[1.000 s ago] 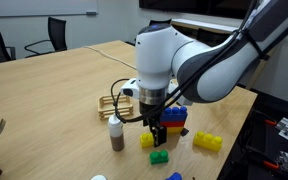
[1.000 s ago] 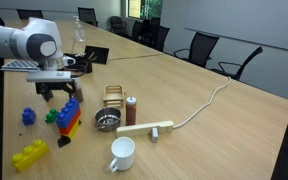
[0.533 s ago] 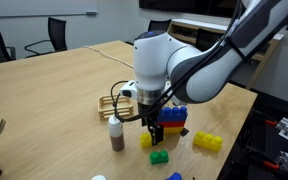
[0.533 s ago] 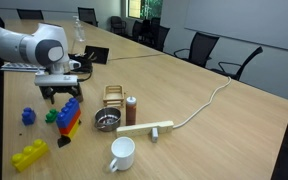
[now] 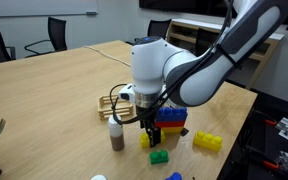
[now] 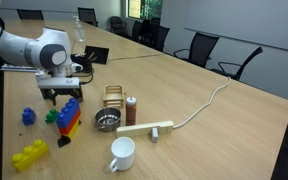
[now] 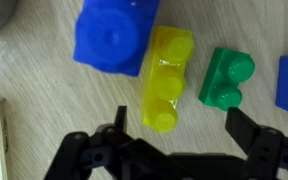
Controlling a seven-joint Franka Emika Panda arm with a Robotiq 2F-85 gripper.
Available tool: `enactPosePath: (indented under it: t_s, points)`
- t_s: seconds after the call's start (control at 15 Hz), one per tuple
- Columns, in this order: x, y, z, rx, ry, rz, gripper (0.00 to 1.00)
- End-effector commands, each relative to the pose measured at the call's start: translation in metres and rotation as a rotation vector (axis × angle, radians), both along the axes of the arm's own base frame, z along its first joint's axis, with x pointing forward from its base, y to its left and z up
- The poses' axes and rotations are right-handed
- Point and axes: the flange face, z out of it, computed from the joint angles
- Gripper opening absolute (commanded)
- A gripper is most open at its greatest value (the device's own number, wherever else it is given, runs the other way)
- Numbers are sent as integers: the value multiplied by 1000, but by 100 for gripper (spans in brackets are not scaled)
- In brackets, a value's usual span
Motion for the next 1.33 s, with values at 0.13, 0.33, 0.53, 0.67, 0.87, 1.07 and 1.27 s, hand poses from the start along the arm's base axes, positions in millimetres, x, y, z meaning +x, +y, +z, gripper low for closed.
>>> enactPosePath:
  t_s: [0.13, 0.33, 0.53, 0.67, 0.87, 1.07, 1.27]
  points:
    - [5, -2, -3, -4, -2, -2, 100]
    - [6, -5, -5, -5, 1, -7, 100]
    - [5, -8, -9, -11, 8, -11, 100]
    - [5, -9, -13, -18, 11, -10, 100]
    - [5, -11, -17, -22, 15, -14, 100]
    - [7, -13, -19, -24, 10, -19, 72]
    - [9, -14, -18, -26, 4, -23, 52]
